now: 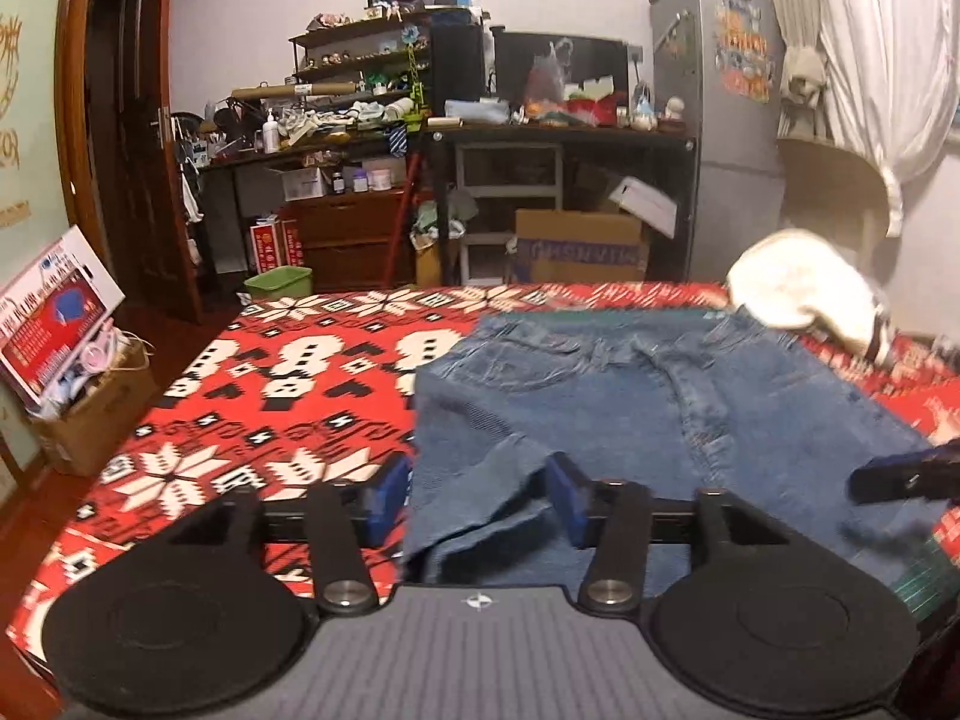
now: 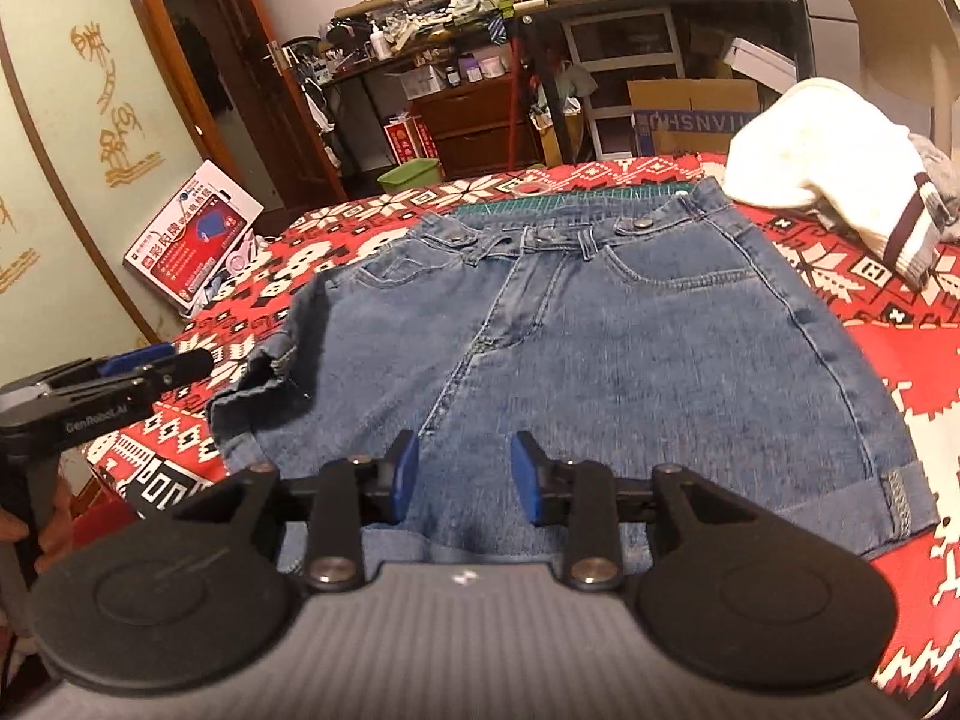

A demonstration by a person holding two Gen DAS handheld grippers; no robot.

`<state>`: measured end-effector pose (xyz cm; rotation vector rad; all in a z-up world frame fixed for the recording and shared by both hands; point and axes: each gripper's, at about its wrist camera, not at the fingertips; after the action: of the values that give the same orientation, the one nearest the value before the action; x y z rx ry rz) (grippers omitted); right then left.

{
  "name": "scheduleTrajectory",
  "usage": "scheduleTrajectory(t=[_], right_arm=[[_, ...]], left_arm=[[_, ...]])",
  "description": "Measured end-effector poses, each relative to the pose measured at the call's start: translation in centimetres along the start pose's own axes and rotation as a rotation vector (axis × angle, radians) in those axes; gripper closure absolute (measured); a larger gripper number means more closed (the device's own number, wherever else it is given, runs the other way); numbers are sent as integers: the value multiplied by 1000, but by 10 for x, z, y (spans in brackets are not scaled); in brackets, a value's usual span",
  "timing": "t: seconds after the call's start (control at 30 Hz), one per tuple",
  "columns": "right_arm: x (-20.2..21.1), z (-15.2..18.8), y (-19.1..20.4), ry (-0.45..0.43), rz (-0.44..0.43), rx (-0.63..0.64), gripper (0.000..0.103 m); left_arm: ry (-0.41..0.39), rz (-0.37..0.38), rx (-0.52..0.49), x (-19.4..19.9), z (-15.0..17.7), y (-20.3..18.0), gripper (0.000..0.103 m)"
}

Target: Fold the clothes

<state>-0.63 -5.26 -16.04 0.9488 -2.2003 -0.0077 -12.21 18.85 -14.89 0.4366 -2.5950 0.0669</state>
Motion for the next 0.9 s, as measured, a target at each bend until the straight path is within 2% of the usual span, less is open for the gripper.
scheduleTrajectory(t=[0.17,0.3,0.4,0.5,0.6,0.63,0.67,0.7,0.77,0.9], right_arm=[[0,2,2,7,-1,5,62],[1,3,0,12,0,0,61],[1,3,0,16,0,-2,60],[1,4,0,19,2,-3,59],[1,6,0,24,3,-3,58],[0,6,0,26,3,-3,58],[0,6,1,27,3,-3,58],[-1,6,1,27,3,-3,58],[-1,5,1,26,-3,-8,58],[2,-3,2,5,-34,-36,58]], left_arm=[[32,-30,-160,-9,9,-13,39],[78,-99,-270,-27,20,-22,38],[111,-148,-316,-44,26,-21,39],[118,-150,-285,-54,26,-12,42],[109,-121,-236,-61,22,-2,56],[108,-103,-218,-63,20,0,70],[106,-85,-203,-63,18,1,91],[94,-78,-195,-62,16,1,97],[63,-65,-185,-57,13,-2,98],[-42,-24,-233,-31,2,-23,98]])
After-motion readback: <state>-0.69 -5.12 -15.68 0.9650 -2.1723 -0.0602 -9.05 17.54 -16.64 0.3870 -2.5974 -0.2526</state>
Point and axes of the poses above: each gripper's, at about its wrist camera, not at the fingertips, and x roughly against the way its jaws point, y to its left, z to its underside, and after that the axes turned 4 degrees about z, right-handed
